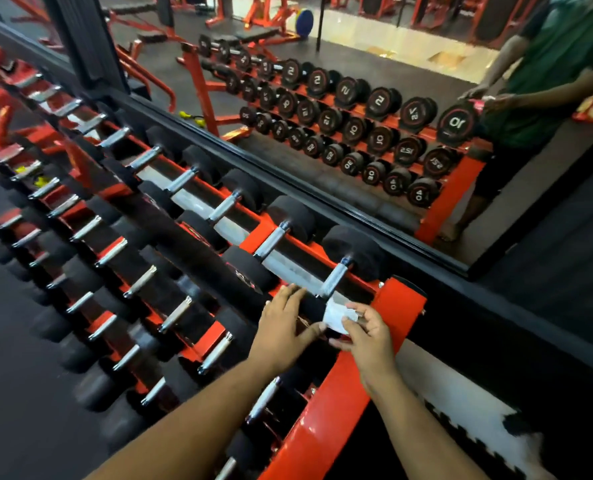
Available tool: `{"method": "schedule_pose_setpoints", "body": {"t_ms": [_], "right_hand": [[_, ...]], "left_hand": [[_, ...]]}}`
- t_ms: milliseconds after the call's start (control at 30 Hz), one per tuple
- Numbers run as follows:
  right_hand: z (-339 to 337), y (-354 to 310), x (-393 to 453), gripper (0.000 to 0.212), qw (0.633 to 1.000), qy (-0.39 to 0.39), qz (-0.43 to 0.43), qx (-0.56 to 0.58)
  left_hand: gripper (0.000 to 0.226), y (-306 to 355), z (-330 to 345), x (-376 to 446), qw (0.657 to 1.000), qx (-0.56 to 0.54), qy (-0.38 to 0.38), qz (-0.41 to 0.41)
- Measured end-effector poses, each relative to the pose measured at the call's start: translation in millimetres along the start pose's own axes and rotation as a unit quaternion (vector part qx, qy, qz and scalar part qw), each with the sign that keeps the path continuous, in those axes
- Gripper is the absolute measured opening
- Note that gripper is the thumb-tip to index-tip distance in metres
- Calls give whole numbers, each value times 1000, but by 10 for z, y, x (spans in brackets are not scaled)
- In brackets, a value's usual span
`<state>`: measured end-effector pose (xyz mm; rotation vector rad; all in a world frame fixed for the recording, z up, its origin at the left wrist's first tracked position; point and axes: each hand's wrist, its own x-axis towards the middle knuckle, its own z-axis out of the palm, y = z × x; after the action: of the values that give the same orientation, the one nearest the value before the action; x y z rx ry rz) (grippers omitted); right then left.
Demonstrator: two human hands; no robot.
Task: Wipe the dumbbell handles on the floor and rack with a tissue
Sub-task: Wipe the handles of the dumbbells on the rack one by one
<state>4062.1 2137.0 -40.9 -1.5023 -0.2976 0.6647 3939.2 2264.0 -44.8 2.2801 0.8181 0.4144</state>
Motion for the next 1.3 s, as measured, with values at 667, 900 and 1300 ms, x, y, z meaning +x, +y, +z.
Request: {"method": "schedule_pose_setpoints", "body": {"t_ms": [667,900,1300], "right_hand": [[1349,1267,-1693,27,968,-39,117,-219],[1316,1551,-1507,14,960,-37,171,-217],[1275,2100,-1035,11,958,55,245,-142]], "left_hand": [[14,-1605,-417,-1542,961,-119,-221,-114],[11,-1777,-172,-1497,947,-150,-233,-164],[18,-2119,505,-1366,867,-292,-205,-348]]}}
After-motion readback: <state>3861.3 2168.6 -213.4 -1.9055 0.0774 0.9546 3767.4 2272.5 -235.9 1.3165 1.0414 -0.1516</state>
